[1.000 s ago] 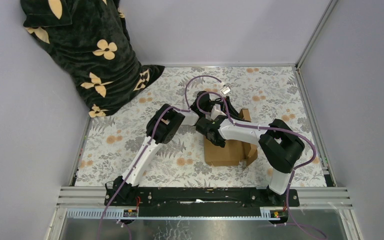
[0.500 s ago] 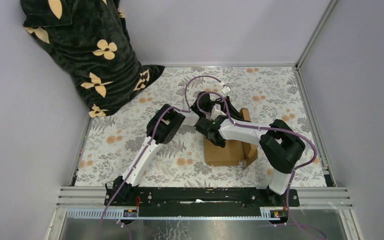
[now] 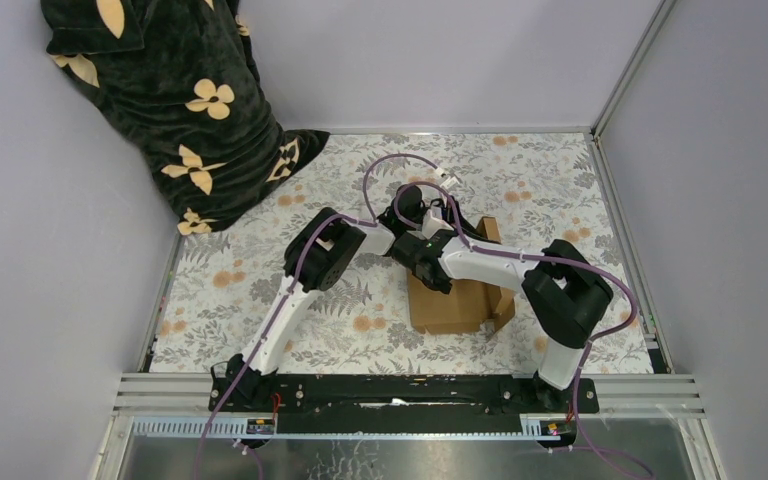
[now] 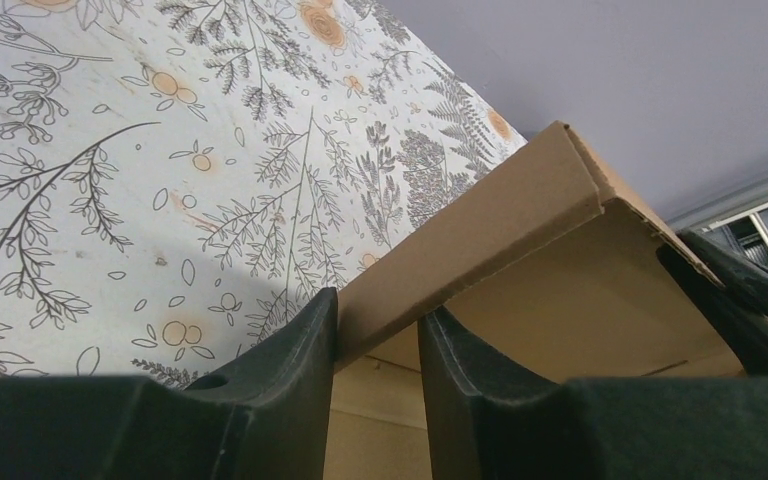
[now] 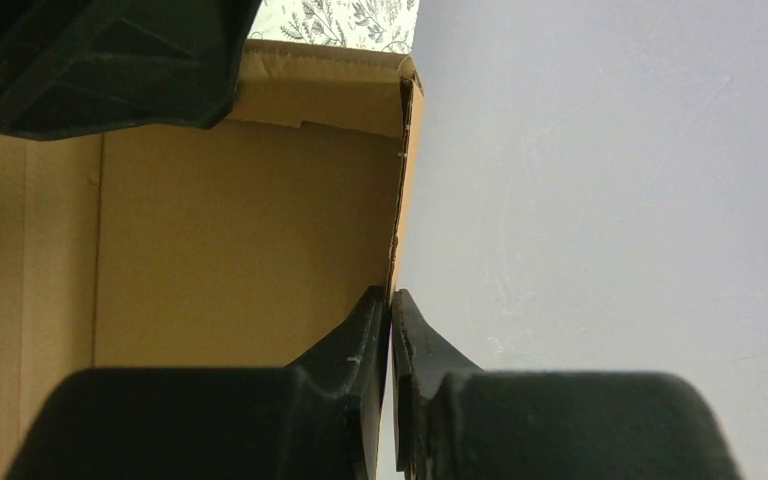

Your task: Fold the paper box

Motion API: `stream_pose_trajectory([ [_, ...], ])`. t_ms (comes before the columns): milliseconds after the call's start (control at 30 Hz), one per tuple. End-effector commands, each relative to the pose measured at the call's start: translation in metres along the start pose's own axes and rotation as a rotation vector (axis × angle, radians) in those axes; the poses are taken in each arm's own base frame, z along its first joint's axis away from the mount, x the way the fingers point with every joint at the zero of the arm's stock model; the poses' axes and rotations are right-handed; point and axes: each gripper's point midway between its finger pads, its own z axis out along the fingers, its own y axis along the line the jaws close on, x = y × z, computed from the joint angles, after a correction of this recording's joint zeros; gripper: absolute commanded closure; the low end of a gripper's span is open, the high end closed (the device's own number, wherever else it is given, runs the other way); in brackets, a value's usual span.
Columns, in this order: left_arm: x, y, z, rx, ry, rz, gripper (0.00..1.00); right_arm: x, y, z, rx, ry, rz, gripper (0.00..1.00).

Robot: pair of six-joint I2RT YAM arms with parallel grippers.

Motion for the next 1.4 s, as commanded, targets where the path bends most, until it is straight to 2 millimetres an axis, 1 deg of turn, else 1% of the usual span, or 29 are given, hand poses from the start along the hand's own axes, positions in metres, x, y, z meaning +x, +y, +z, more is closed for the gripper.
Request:
stream_pose_trajectory([
  [0,0.001,0.008,0.005,-0.102,0.004,0.013,0.61,-0.011,0.045,-0.010,-0.236,-0.007,0.133,0.89],
  [67,0.004,0.012,0.005,-0.137,0.015,0.013,0.61,-0.012,0.046,-0.011,-0.247,-0.010,0.149,0.89],
  [267,0.005,0.012,0.004,-0.194,0.024,0.025,0.62,-0.013,0.052,-0.014,-0.298,-0.015,0.186,0.89],
  [367,0.010,0.013,0.004,-0.218,0.037,0.031,0.62,-0.012,0.056,-0.014,-0.306,-0.011,0.190,0.89],
  [500,0.016,0.015,0.006,-0.256,0.059,0.029,0.62,-0.014,0.055,-0.016,-0.313,-0.015,0.220,0.84],
  [633,0.022,0.017,0.004,-0.300,0.081,0.021,0.62,-0.019,0.049,-0.019,-0.327,-0.029,0.279,0.71],
  [733,0.025,0.018,0.004,-0.335,0.103,0.031,0.62,-0.020,0.045,-0.021,-0.333,-0.031,0.321,0.63],
  [867,0.029,0.021,0.001,-0.382,0.131,0.047,0.62,-0.019,0.040,-0.022,-0.348,-0.027,0.398,0.55],
  [967,0.032,0.022,-0.002,-0.420,0.162,0.063,0.62,-0.014,0.034,-0.018,-0.353,-0.008,0.462,0.51],
  [1067,0.031,0.021,-0.006,-0.455,0.182,0.079,0.62,-0.009,0.029,-0.015,-0.381,0.014,0.549,0.47],
  [1200,0.034,0.022,-0.009,-0.508,0.225,0.104,0.62,-0.004,0.020,-0.010,-0.438,0.026,0.674,0.46],
  [1367,0.039,0.025,-0.010,-0.571,0.271,0.122,0.62,0.001,0.004,-0.006,-0.460,0.025,0.774,0.44],
])
